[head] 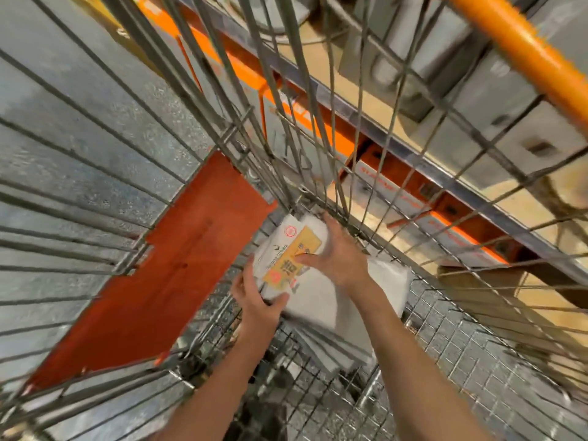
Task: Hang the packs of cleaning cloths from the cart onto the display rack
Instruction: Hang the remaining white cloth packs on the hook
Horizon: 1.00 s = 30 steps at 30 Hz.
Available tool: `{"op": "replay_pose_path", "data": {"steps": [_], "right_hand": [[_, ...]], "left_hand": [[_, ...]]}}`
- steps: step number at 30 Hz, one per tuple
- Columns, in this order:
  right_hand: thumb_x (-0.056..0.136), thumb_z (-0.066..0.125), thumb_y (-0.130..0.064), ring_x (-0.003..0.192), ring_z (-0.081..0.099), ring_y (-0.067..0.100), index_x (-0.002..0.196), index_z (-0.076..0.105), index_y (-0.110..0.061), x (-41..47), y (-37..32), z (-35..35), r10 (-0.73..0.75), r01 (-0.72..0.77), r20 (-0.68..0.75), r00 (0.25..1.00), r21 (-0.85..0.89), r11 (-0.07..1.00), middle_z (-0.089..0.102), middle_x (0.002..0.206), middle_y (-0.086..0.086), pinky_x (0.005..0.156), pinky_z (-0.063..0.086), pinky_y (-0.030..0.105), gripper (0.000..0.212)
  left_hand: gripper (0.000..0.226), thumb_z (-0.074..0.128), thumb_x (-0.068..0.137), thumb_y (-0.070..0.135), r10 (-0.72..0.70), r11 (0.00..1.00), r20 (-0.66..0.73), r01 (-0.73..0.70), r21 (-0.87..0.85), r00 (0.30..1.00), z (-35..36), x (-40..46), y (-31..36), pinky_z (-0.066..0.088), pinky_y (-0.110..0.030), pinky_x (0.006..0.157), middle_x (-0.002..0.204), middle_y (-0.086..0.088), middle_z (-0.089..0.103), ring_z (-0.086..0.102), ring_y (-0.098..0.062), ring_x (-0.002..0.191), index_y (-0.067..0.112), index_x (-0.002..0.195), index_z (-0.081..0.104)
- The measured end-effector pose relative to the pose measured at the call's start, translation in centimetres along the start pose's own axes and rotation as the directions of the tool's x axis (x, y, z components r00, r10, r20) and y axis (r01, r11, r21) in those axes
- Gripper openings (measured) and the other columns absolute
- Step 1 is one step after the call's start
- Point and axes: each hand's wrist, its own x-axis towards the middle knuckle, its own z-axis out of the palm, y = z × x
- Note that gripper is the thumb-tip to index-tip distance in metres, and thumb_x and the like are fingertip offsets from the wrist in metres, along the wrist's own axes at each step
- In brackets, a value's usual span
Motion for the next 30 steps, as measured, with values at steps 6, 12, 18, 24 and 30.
{"op": "replay_pose_path", "data": {"steps": [6,12,18,24,30], "right_hand": [[0.057,0.085,-0.046,0.135,0.035,0.023,0.148,0.017,-0.024,1.2,0.9,-0.9,0.057,-0.083,0.16,0.985,0.162,0.983,0.04,0.146,0.001,0.109,0.032,0.041,0.117],[0.055,0.087,-0.042,0.136,0.034,0.019,0.148,0.014,-0.03,1.4,0.9,-0.9,0.054,-0.097,0.214,0.975,0.194,0.976,0.036,0.149,-0.005,0.11,0.03,0.035,0.119],[0.055,0.09,-0.028,0.133,0.038,0.02,0.148,0.013,-0.029,1.0,1.0,-0.7,0.112,-0.199,0.256,0.96,0.343,0.918,0.042,0.145,-0.002,0.107,0.031,0.034,0.121],[0.052,0.091,-0.026,0.128,0.041,0.024,0.14,0.02,-0.034,1.0,0.9,-1.0,0.12,-0.226,0.292,0.949,0.36,0.905,0.047,0.139,0.001,0.107,0.033,0.04,0.113],[0.058,0.087,-0.038,0.131,0.04,0.023,0.146,0.024,-0.02,0.6,0.7,-1.8,0.128,-0.22,0.333,0.934,0.256,0.941,0.045,0.143,0.001,0.109,0.034,0.042,0.11]], "left_hand": [[0.087,0.066,0.079,-0.013,-0.075,0.997,-0.032,0.074,-0.014,0.997,0.6,0.1,0.3,0.039,-0.023,0.089,0.145,-0.015,0.012,0.035,-0.02,0.11,0.018,0.15,0.025],[0.097,0.065,0.075,-0.021,-0.094,0.995,-0.064,0.092,-0.029,0.993,1.4,0.9,-0.2,0.04,-0.031,0.099,0.146,-0.012,0.01,0.033,-0.023,0.122,0.019,0.151,0.021],[0.098,0.063,0.076,-0.022,-0.085,0.995,-0.062,0.082,-0.05,0.994,1.4,0.2,-0.2,0.037,-0.031,0.1,0.149,-0.011,0.008,0.029,-0.019,0.125,0.026,0.15,0.02],[0.1,0.065,0.074,-0.021,-0.102,0.994,-0.056,0.099,-0.047,0.993,1.1,-0.2,0.3,0.04,-0.036,0.103,0.151,-0.012,0.008,0.029,-0.018,0.124,0.025,0.15,0.018],[0.103,0.065,0.073,-0.023,-0.103,0.993,-0.045,0.1,-0.062,0.994,0.9,0.0,0.3,0.043,-0.035,0.1,0.149,-0.013,0.012,0.035,-0.017,0.118,0.025,0.15,0.018]]}}
